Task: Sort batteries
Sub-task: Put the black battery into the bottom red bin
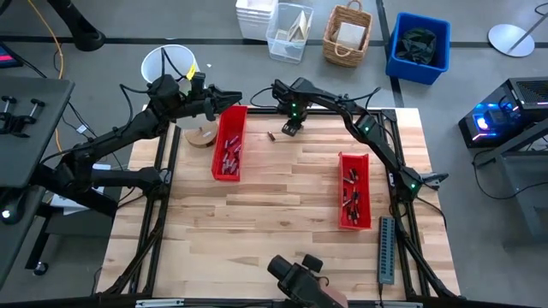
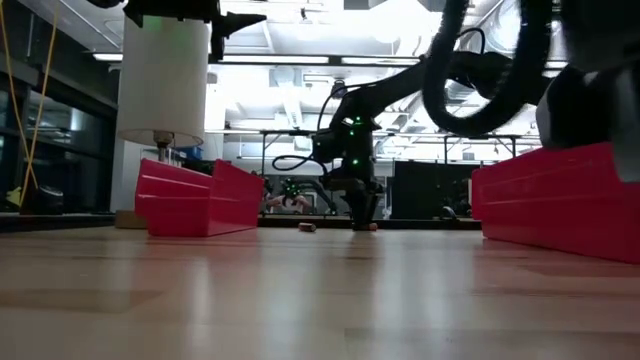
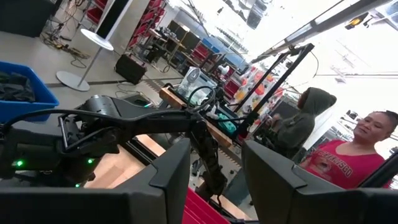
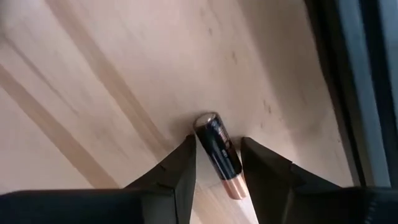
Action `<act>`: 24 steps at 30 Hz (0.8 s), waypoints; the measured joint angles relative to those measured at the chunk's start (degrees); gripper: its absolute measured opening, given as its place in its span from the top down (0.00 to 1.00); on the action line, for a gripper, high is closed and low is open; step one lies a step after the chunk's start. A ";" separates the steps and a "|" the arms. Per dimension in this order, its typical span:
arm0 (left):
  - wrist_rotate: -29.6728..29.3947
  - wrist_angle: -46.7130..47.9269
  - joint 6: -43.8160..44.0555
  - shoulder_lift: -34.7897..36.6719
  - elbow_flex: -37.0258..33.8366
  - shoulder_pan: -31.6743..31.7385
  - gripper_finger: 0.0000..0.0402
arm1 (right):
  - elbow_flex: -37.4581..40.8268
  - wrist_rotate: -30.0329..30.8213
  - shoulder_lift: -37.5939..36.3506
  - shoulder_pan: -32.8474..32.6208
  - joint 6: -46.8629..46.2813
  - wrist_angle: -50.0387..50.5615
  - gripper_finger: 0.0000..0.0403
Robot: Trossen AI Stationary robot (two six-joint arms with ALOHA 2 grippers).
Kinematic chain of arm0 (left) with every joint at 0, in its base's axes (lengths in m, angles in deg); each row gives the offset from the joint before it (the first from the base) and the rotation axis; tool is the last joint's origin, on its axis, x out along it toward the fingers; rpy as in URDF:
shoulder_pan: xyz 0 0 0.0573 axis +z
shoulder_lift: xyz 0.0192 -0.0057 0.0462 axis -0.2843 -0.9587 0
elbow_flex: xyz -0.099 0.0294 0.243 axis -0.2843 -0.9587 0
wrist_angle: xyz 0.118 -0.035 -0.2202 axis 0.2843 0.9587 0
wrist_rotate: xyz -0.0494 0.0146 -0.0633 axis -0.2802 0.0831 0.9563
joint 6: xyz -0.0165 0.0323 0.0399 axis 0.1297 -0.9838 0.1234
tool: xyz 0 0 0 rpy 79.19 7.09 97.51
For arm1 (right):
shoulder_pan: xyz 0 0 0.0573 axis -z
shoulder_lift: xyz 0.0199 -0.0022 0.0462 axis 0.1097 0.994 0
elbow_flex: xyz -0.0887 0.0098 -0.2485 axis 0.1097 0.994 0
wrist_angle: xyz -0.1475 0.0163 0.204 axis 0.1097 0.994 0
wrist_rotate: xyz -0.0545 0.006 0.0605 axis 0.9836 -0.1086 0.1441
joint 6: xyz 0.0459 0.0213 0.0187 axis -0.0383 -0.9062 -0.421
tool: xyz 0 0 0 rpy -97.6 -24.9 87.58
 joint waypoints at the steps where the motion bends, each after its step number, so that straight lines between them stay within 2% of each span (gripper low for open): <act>1: 0.00 0.00 0.00 0.00 0.00 0.00 0.66 | 0.00 0.17 0.00 -0.03 0.91 0.39 0.69; 4: 0.01 0.00 -0.01 0.00 0.00 0.00 0.66 | 0.03 0.21 0.00 -0.01 2.31 1.58 0.74; 8: 0.00 0.00 -0.07 0.00 0.00 0.00 0.66 | 0.04 0.27 0.02 -0.01 1.40 3.26 0.92; 15: 0.01 -0.02 -2.08 0.00 0.00 0.00 0.66 | 0.39 -2.37 -1.58 -0.97 -0.36 6.52 0.93; 21: 0.01 -0.03 -4.19 0.00 0.00 0.00 0.66 | 0.26 -9.57 -9.65 -2.57 -2.40 6.25 0.93; 24: 0.00 -0.02 -5.14 0.00 0.00 0.00 0.66 | 0.26 -11.26 -13.77 -3.53 -2.59 6.48 0.93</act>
